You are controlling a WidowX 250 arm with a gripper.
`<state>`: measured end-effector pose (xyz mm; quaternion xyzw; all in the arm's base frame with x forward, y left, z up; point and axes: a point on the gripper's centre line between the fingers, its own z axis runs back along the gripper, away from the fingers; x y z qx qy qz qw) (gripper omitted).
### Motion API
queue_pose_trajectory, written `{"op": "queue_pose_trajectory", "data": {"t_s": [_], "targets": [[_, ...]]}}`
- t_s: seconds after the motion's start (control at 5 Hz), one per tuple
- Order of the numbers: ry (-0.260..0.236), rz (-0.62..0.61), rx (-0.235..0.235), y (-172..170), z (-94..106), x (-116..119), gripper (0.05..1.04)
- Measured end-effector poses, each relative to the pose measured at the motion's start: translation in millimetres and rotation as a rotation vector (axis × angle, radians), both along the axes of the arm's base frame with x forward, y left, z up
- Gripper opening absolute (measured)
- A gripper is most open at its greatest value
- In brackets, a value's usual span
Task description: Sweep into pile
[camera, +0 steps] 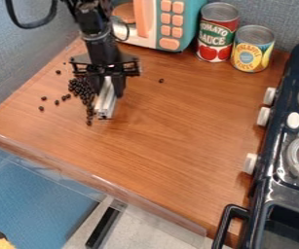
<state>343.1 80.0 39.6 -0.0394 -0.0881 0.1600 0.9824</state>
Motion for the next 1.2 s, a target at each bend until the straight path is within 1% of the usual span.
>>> {"op": "queue_pose_trajectory", "data": {"t_s": [0.2, 0.4, 0.6, 0.8, 1.0, 1.2], "targets": [[0.013, -0.042, -0.001, -27, -0.2, 0, 0.385], [0.005, -0.086, 0.027, -63, 7.4, 3, 0.385], [0.015, -0.065, 0.037, -80, 10.7, 5, 0.385], [0.024, -0.044, 0.058, -96, 8.9, 14, 0.385], [0.048, 0.044, 0.095, -97, -4.2, 28, 0.384], [0.065, 0.105, 0.094, -98, -12.7, 40, 0.385]]}}
